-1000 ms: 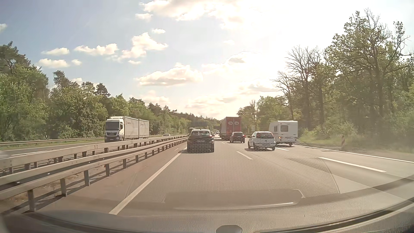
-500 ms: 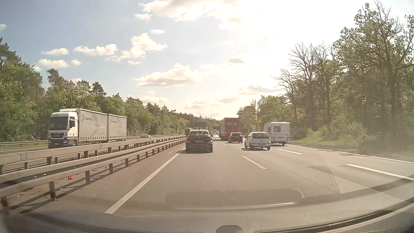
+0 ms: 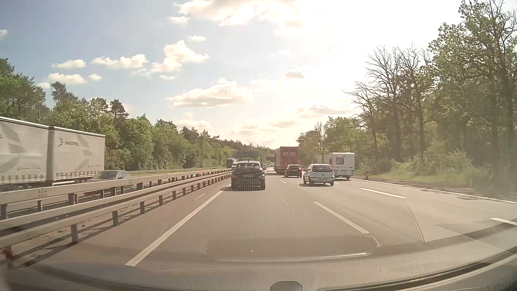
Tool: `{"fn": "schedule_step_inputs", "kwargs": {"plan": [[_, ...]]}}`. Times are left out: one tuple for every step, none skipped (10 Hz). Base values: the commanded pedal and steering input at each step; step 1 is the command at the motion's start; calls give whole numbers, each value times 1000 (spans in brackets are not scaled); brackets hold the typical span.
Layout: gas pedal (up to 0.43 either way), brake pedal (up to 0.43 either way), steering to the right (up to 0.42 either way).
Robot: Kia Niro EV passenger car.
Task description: Follow the waypoints while adhering to traffic rules and regulations
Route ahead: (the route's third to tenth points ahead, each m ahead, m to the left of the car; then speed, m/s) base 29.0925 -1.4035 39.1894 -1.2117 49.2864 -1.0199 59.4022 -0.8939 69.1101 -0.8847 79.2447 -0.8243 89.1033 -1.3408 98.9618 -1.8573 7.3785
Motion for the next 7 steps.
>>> {"fn": "schedule_step_inputs", "kwargs": {"plan": [[150,0,-6],[150,0,-8],[150,0,-10],[150,0,-10],[150,0,-10],[150,0,-10],[150,0,-10]]}}
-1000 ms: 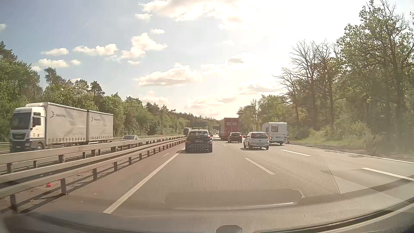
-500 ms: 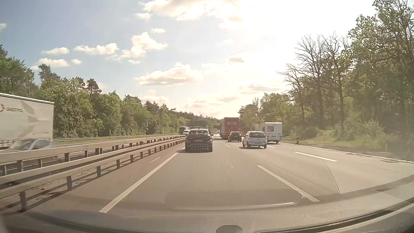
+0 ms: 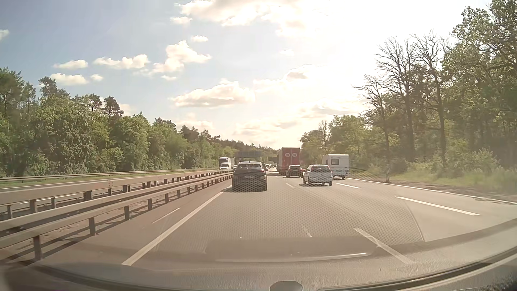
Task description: Follow the waypoints while adhering to traffic rules and regulations
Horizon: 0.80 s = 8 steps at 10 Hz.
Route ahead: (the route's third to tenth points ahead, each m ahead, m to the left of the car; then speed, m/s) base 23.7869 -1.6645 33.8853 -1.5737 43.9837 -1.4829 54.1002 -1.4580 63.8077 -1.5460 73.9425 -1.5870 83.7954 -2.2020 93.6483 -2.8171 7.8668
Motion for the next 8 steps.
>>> {"fn": "schedule_step_inputs", "kwargs": {"plan": [[150,0,-9],[150,0,-9],[150,0,-9],[150,0,-9],[150,0,-9],[150,0,-8],[150,0,-6],[28,0,-3]]}}
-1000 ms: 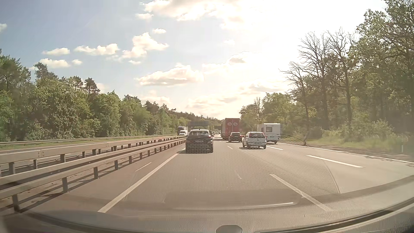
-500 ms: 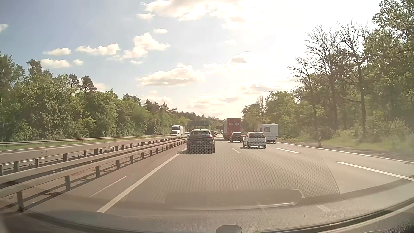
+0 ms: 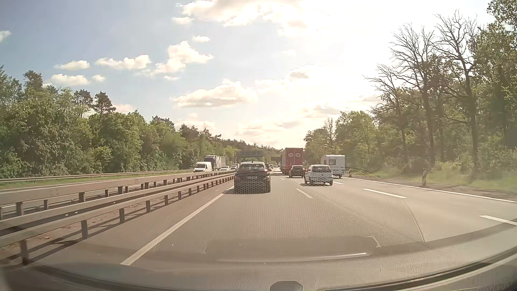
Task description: Follow the waypoints while adhering to traffic rules and regulations
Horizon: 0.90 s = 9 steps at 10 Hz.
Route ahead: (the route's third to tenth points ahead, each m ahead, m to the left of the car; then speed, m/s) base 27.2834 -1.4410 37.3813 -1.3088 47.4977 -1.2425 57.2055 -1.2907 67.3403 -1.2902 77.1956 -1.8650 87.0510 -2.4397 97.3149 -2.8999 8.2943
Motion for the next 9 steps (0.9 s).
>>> {"fn": "schedule_step_inputs", "kwargs": {"plan": [[0,0,-3],[0,0,-3],[0,0,-3],[0,0,-3],[0,0,-3],[0,0,-3],[0,0,-3],[0,0,-2],[0,0,-2]]}}
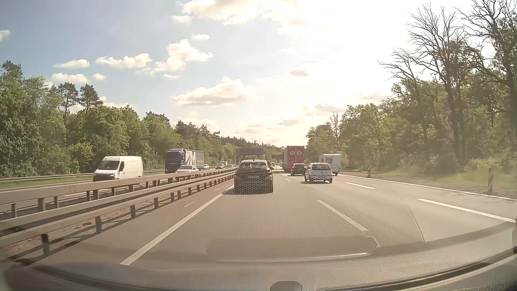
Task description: Follow the waypoints while adhering to traffic rules and regulations
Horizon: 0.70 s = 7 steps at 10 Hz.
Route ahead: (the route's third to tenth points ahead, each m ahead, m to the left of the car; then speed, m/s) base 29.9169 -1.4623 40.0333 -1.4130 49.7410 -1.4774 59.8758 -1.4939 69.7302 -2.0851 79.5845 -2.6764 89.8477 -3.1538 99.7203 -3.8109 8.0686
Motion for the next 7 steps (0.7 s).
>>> {"fn": "schedule_step_inputs", "kwargs": {"plan": [[0,0,-2],[0,6,-2],[0,6,-1],[0,0,-1],[0,0,-1],[0,0,-1],[0,0,-1]]}}
